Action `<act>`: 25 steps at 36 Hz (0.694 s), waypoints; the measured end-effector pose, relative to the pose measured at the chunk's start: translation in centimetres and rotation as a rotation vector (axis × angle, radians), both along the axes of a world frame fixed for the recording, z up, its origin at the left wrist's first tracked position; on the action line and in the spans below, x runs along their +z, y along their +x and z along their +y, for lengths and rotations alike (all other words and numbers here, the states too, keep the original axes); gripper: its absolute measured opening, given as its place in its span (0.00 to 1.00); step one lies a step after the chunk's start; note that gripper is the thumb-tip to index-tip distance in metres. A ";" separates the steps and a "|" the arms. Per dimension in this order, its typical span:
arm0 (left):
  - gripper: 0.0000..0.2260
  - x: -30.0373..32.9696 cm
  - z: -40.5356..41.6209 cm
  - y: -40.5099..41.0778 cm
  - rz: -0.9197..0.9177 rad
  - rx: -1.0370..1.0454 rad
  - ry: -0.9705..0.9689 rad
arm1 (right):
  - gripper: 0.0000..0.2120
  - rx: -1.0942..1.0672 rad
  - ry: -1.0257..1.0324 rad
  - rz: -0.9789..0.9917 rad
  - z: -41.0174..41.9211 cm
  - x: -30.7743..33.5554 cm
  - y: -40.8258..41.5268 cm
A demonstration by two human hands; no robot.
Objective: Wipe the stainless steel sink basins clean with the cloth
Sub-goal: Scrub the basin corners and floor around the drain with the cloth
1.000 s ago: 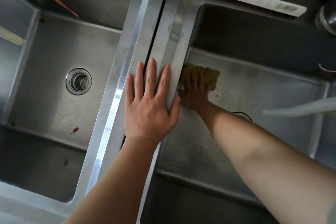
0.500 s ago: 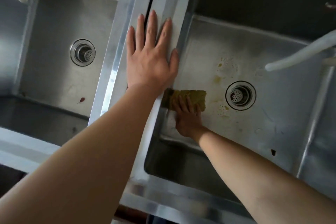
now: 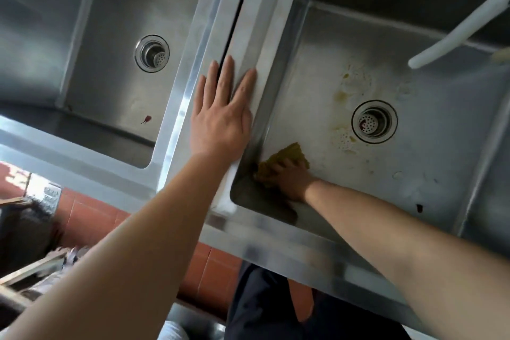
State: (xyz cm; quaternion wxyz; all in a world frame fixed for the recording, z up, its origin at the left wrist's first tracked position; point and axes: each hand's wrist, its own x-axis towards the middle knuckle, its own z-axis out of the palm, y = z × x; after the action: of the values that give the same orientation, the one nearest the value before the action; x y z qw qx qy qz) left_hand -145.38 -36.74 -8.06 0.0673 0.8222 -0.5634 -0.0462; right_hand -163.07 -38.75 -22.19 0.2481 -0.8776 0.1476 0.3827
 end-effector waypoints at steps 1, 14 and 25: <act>0.25 0.0 1.0 -0.3 -0.007 0.002 0.016 | 0.24 -0.007 0.013 0.013 -0.1 0.1 0.0; 0.26 0.0 1.8 -1.0 -0.051 0.049 0.046 | 0.26 -0.332 0.223 0.160 -1.2 -1.0 -5.0; 0.26 -0.1 1.7 -1.1 -0.067 0.051 0.027 | 0.20 -0.565 0.486 0.321 -5.5 0.7 -8.1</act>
State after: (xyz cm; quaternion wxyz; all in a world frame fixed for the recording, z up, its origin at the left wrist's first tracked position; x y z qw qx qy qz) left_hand -146.48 -35.05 -8.13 0.0382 0.8382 -0.5435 -0.0246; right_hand -171.13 -44.23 -21.45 0.5175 -0.6475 0.3252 0.4552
